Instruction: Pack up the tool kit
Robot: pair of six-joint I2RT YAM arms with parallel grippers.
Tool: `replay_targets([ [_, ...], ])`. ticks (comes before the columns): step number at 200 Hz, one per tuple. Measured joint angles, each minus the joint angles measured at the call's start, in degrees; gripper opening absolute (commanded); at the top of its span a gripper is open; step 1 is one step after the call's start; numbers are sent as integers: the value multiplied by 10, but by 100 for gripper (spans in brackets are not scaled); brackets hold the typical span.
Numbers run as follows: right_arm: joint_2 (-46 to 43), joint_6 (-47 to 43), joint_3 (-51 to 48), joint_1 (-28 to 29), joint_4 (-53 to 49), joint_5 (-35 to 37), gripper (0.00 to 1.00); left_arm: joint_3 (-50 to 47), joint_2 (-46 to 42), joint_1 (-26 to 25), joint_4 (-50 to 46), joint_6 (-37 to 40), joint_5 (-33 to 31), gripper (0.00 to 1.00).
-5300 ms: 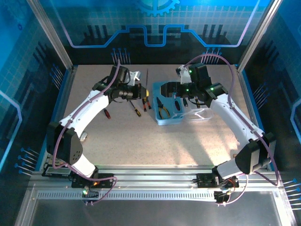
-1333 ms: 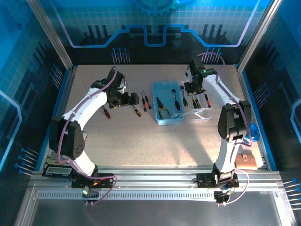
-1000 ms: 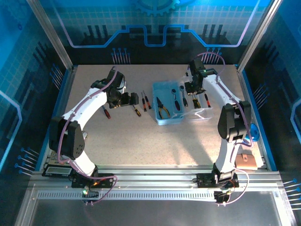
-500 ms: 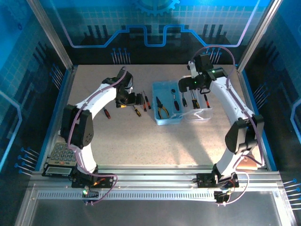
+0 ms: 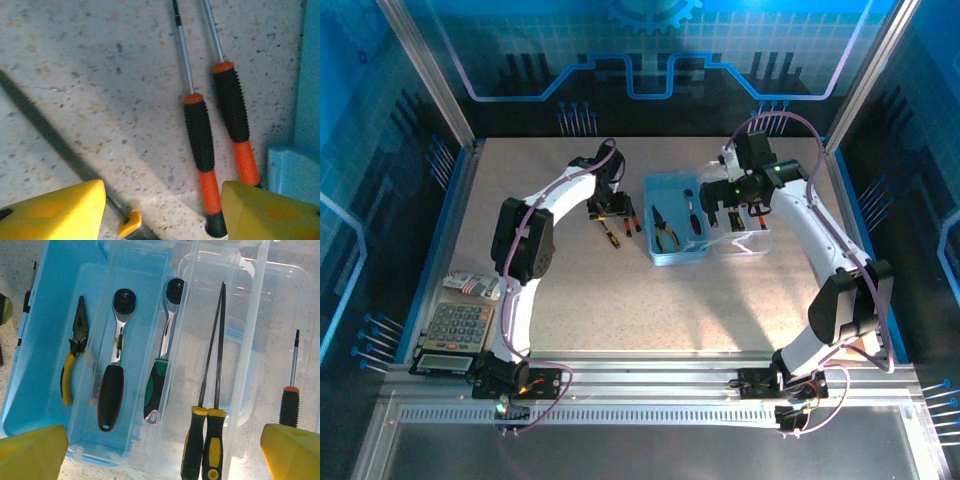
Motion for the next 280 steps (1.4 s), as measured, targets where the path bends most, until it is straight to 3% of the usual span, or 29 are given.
replay_targets([
  [24,-1,2,-4,1,3,-4,100,10,14,-5,3,0,7,60],
  [92,-7,9,-15,1,9,-9,100,81,74,-7,-23,0,-10,42],
  [198,-23,11,-15,1,13,-19,100,98,86,-9,-47,6,-42,0],
  [248,-34,11,-15,1,13,-51,100,86,63,-7,-53,6,-25,0],
  [280,-54,18,-18,1,26,-106,100,53,-23,2,-51,3,15,0],
])
